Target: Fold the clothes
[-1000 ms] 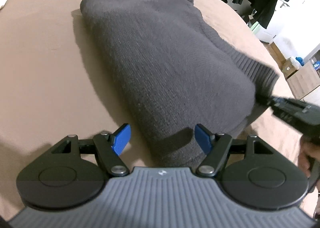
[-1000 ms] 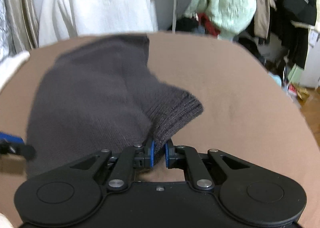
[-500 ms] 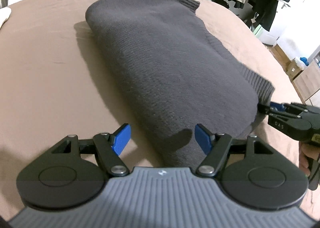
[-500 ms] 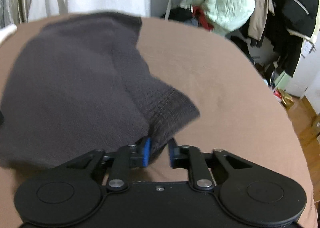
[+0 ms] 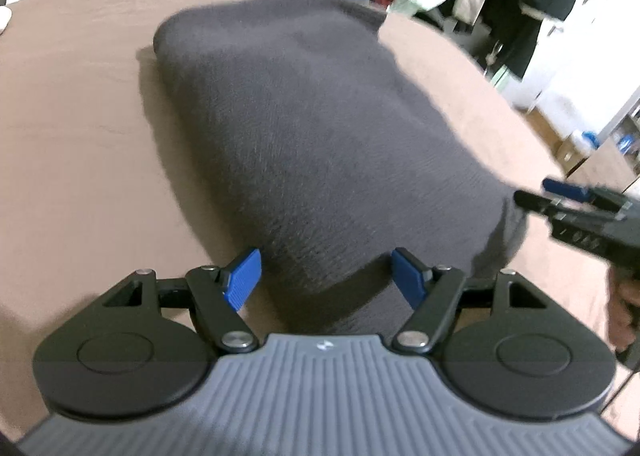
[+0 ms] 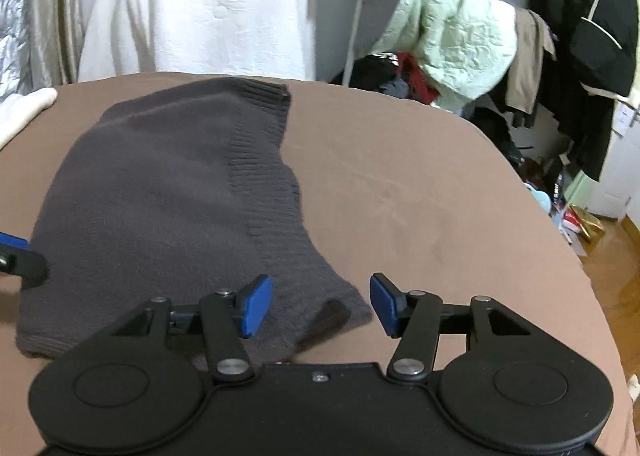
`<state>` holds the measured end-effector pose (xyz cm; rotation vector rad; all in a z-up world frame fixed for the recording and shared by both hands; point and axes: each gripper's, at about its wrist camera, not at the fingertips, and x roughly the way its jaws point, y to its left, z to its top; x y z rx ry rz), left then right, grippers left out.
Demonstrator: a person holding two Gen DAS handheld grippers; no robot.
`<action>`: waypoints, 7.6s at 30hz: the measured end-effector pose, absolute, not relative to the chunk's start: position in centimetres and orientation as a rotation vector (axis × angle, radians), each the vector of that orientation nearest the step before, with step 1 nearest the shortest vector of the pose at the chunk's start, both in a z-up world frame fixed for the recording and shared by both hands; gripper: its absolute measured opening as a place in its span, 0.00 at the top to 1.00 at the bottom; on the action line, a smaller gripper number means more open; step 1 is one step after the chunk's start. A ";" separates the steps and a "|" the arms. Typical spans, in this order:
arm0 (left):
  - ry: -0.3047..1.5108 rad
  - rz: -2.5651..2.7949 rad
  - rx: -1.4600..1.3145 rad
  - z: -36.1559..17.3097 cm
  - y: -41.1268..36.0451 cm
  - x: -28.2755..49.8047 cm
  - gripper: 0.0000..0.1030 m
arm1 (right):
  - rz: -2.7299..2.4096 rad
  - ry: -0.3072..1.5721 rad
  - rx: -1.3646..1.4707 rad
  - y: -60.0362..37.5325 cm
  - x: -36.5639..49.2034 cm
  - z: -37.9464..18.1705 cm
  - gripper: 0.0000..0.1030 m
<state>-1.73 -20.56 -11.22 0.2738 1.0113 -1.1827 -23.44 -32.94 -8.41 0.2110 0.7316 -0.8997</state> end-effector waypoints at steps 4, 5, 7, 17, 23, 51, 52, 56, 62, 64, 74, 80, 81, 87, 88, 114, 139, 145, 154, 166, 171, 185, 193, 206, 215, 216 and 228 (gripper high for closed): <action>1.053 -1.145 0.312 -13.1 -21.1 -1.9 0.28 | -0.876 0.746 0.229 -33.1 -22.7 -8.5 0.42; 1.056 -1.144 0.311 -13.1 -21.1 -1.9 0.28 | -0.869 0.746 0.236 -33.1 -22.6 -8.6 0.42; 1.054 -1.141 0.316 -12.8 -21.4 -1.8 0.27 | -0.857 0.747 0.252 -33.1 -22.6 -8.9 0.42; 1.051 -1.129 0.334 -13.0 -21.6 -2.2 0.22 | -0.849 0.783 0.226 -33.3 -22.0 -10.4 0.30; 1.019 -1.163 0.270 -11.6 -21.0 -0.9 0.22 | -0.831 0.792 0.213 -33.5 -22.9 -10.2 0.26; 1.242 -1.024 -0.230 -14.8 -23.1 12.4 0.19 | -0.564 0.351 1.165 -39.9 -25.4 -18.3 0.00; 1.256 -1.023 -0.262 -15.1 -23.5 13.2 0.19 | -0.585 0.350 1.131 -39.9 -24.5 -18.0 0.00; 1.270 -1.040 -0.333 -15.7 -25.1 16.6 0.18 | -0.597 0.287 1.085 -40.5 -23.2 -17.0 0.11; 1.282 -1.023 -0.379 -17.3 -29.2 19.8 0.14 | -0.566 0.321 1.014 -41.5 -24.1 -15.6 0.41; 1.274 -1.045 -0.329 -17.1 -31.0 19.7 0.12 | -0.543 0.318 1.033 -41.5 -25.0 -15.7 0.41; 0.857 -1.073 0.251 -12.6 -36.5 11.8 0.85 | -0.502 0.326 1.244 -42.4 -25.9 -17.6 0.43; 0.607 -1.039 0.312 -7.4 -34.5 7.1 0.89 | -0.562 0.335 1.011 -40.3 -23.6 -11.1 0.61; 0.592 -1.034 0.310 -6.6 -33.9 6.9 0.89 | -0.549 0.338 0.995 -40.1 -23.2 -9.9 0.62; 0.550 -1.004 0.283 -2.3 -28.5 6.5 0.89 | -0.428 0.363 0.867 -37.3 -19.7 -3.8 0.62; 0.552 -0.992 0.263 -1.5 -27.0 6.8 0.89 | -0.406 0.356 0.870 -37.0 -19.5 -3.3 0.62; 0.739 -0.662 0.233 -4.2 -13.1 18.1 0.56 | -0.110 0.754 0.732 -32.6 -6.5 -5.8 0.46; 1.294 -0.850 -0.276 -14.1 -2.4 16.7 0.14 | -0.003 0.774 0.998 -42.3 -1.8 -12.5 0.19; 1.336 -0.926 -0.417 -17.1 -3.7 17.2 0.32 | 0.141 0.766 1.010 -42.4 2.4 -13.2 0.18; 1.000 -0.928 -0.004 -10.7 -6.0 11.4 0.56 | 0.117 0.734 0.669 -37.4 3.6 -8.0 0.64; 0.818 -0.919 0.006 -6.1 -4.8 10.4 0.57 | 0.069 0.596 0.475 -34.2 1.6 -1.2 0.67; 0.863 -0.844 -0.100 -4.4 -2.1 11.3 0.57 | 0.105 0.565 0.430 -33.1 1.7 -0.3 0.67; 0.857 -0.589 -0.048 2.9 5.5 12.0 0.58 | 0.314 0.506 0.316 -24.7 6.7 3.1 0.68; 0.847 -0.501 -0.015 7.6 9.4 20.5 0.59 | 0.341 0.492 0.178 -21.0 13.0 8.4 0.68; 0.870 -0.180 0.242 1.6 7.8 38.7 0.34 | 0.346 0.600 0.334 -20.8 31.8 2.0 0.23; 0.947 -0.254 -0.298 -9.6 16.5 37.5 0.28 | 0.398 0.645 0.594 -25.3 27.3 -8.6 0.26; 0.943 -0.250 -0.378 -10.1 17.7 37.1 0.28 | 0.419 0.663 0.586 -25.2 27.2 -8.4 0.26; 0.907 -0.252 -0.745 -14.2 23.9 33.6 0.25 | 0.437 0.749 0.721 -24.3 28.2 -9.6 0.11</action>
